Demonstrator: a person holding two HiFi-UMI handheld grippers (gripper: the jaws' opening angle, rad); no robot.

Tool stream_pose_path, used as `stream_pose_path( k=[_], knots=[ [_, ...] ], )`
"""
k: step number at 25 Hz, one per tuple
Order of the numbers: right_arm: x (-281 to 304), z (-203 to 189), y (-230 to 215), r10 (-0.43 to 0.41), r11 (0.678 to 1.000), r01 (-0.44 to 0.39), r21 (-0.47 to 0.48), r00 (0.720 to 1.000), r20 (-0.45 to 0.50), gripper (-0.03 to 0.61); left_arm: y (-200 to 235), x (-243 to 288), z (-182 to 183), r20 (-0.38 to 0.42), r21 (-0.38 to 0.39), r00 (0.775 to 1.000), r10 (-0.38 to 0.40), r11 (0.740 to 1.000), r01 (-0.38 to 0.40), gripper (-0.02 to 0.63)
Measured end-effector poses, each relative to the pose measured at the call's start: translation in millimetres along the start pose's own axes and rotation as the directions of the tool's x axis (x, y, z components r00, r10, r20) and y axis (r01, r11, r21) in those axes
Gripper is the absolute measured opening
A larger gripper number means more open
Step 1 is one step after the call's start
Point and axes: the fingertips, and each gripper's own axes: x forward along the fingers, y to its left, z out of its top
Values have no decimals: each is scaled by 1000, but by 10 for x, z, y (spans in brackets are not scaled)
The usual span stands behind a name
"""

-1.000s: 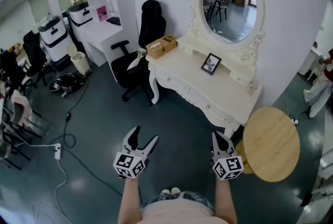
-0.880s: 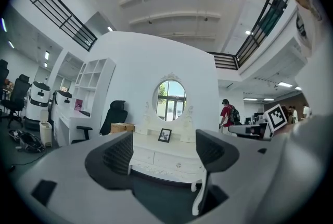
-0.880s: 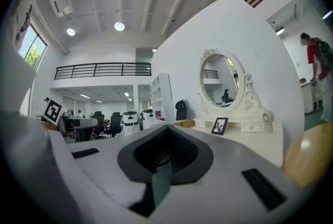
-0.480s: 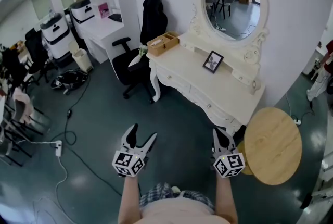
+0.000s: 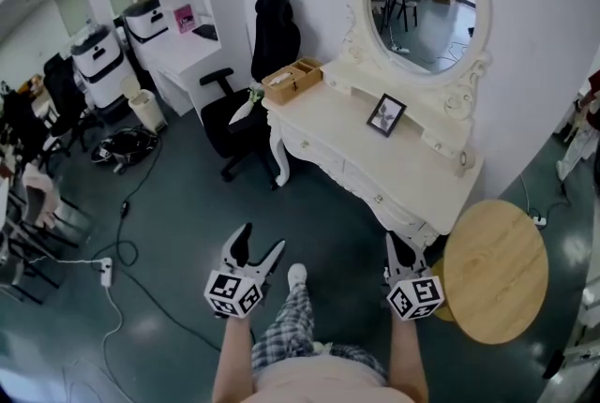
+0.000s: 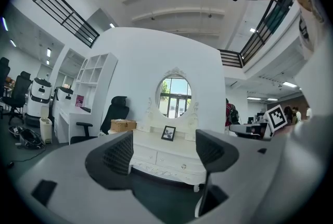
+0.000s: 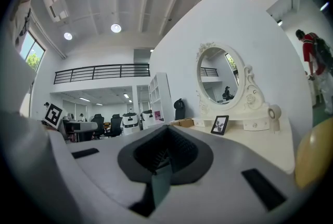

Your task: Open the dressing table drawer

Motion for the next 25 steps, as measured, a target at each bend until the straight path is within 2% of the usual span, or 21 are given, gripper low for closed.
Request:
stream_pose_path(
  k=[6, 10, 14, 19, 22, 25],
  knots=[
    [502, -166, -262, -8, 1000, 8, 3, 1000, -15, 12, 330, 519, -171, -15, -12, 1000, 1, 1000, -1, 362],
    [998, -210, -492, -35, 999, 34, -4, 999, -24, 12, 659, 1047, -218, -20, -17, 1000, -20, 1000, 20, 362],
    [1646, -152, -794, -77, 997, 77, -7, 997, -7, 12, 1026, 1788, -119, -25, 13, 998, -63, 998, 63, 362],
    [2583, 118, -1230, -134, 991, 133, -33, 991, -4, 12, 1467, 2929, 104, -58, 47, 988, -146, 988, 148, 362],
    [3071, 226, -1529, -173, 984, 173, -35, 985, 1, 12, 1712, 3597, 247, -59, 39, 983, -175, 983, 177, 362],
    [3487, 273, -1788, -209, 977, 209, -32, 978, 2, 12, 1913, 4193, 406, -53, 67, 980, -194, 978, 197, 362]
  ],
)
